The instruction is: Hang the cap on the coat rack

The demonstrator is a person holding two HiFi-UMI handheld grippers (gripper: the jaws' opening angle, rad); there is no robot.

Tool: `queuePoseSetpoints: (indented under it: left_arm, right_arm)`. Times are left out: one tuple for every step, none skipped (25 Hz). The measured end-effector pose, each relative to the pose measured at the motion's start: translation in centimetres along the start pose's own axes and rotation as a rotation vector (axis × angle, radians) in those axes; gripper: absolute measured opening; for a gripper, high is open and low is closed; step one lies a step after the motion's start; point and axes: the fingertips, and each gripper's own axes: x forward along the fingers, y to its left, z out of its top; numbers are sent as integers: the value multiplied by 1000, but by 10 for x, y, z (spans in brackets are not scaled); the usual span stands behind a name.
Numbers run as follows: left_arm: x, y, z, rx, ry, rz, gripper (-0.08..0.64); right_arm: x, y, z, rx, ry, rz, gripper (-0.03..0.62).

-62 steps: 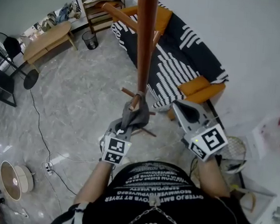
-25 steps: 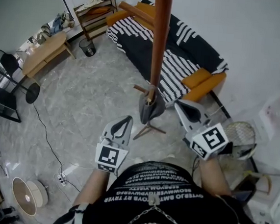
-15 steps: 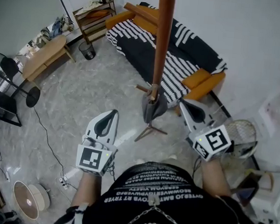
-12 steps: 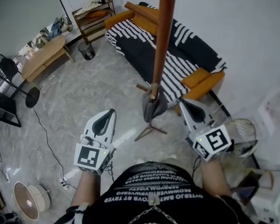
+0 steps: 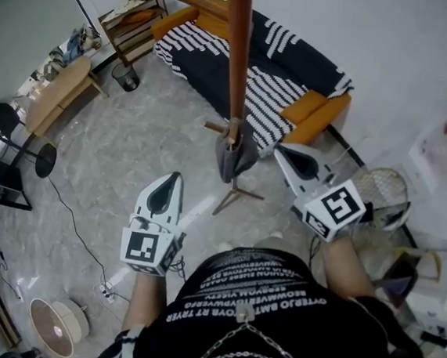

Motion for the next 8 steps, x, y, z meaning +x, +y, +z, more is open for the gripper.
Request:
queuePoseSetpoints:
  left_arm:
    - [1, -2, -4, 1, 9, -4, 3]
    - [4, -7, -7, 3, 19, -9, 3]
    - [7, -13, -10, -1, 27, -14, 3]
    - [12, -20, -12, -8, 33, -17, 3]
    - [17, -27, -14, -14, 41, -19, 3]
    - [22, -34, -16, -18, 49, -20, 3]
    - [27, -41, -18, -21, 57, -22, 3]
    - [33, -48, -20, -24, 65, -23, 3]
  right_arm:
    - [1, 0, 0, 3, 3, 9, 2]
    - [2, -1, -1, 10, 10, 18, 2]
    - [1, -3, -2, 18, 18, 25, 2]
    - [-1, -7, -3, 19, 17, 31, 2]
    - [-2, -12, -4, 14, 7, 33, 2]
    - [-5, -18, -5, 7, -4, 35, 2]
    - [-7, -24, -6, 2, -13, 36, 2]
    - [-10, -31, -8, -2, -21, 37, 2]
